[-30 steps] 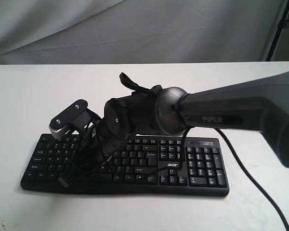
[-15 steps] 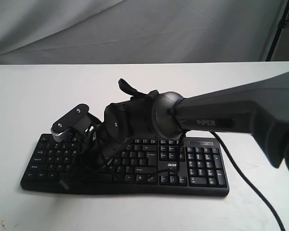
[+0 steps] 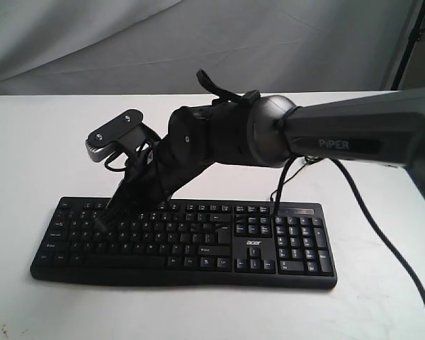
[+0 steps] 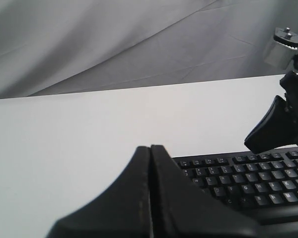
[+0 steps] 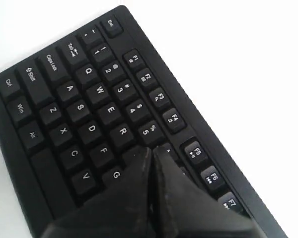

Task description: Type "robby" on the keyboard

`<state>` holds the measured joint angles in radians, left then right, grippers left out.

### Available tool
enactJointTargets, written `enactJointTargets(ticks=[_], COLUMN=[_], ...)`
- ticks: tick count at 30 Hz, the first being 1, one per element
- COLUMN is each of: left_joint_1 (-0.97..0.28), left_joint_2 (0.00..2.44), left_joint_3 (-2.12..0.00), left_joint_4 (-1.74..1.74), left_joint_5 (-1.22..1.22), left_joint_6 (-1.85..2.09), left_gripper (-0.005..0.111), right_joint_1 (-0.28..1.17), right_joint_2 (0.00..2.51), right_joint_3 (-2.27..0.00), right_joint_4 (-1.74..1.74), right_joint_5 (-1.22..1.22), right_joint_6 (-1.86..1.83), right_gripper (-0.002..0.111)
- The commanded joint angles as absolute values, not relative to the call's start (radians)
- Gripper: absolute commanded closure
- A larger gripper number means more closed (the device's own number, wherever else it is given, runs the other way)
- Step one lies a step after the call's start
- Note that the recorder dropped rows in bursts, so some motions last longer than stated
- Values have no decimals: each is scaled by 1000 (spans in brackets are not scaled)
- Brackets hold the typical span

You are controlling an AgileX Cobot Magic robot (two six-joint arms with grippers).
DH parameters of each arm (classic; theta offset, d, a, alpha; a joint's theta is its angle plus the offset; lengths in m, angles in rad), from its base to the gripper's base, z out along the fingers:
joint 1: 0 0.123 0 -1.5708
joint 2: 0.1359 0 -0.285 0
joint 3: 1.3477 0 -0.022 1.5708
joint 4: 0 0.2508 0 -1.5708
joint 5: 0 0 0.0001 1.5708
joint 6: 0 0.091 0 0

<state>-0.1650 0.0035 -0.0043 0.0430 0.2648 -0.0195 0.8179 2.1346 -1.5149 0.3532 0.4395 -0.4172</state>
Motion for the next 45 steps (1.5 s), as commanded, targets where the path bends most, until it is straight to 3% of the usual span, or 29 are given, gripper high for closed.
enactJointTargets(ticks=[1,36,45], left_joint_1=[-171,-171,-171], left_joint_2=[0,0,0], left_joint_3=[0,0,0], left_joint_4=[48,48,48], left_joint_5=[258,258,258], left_joint_6=[-22,-22,-22], left_gripper=[107,107,107], right_joint_1=[815,818,814], right_joint_2=[2156,2241,2064], right_joint_3=[-1526,-1526,-1501], right_joint_4=[345,366,296], right_joint_5=[453,403,419], right_joint_6=[-417,-419,-408], right_gripper=[108,108,108])
